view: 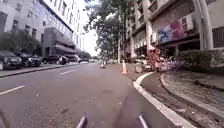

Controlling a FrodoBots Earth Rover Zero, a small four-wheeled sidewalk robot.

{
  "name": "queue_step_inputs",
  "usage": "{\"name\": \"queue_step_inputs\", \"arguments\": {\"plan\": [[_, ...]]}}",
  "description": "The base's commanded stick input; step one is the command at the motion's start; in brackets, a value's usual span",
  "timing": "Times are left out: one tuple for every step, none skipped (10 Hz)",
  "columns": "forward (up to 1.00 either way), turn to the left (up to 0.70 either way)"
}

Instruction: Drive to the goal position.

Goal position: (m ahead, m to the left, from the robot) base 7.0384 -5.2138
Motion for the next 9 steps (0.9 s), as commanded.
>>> {"name": "queue_step_inputs", "arguments": {"plan": [[0.70,0.06],[0.70,0.00],[0.70,0.00],[0.70,0.00],[0.70,0.00],[0.70,0.00],[0.70,0.00],[0.70,0.00],[0.70,0.00]]}}
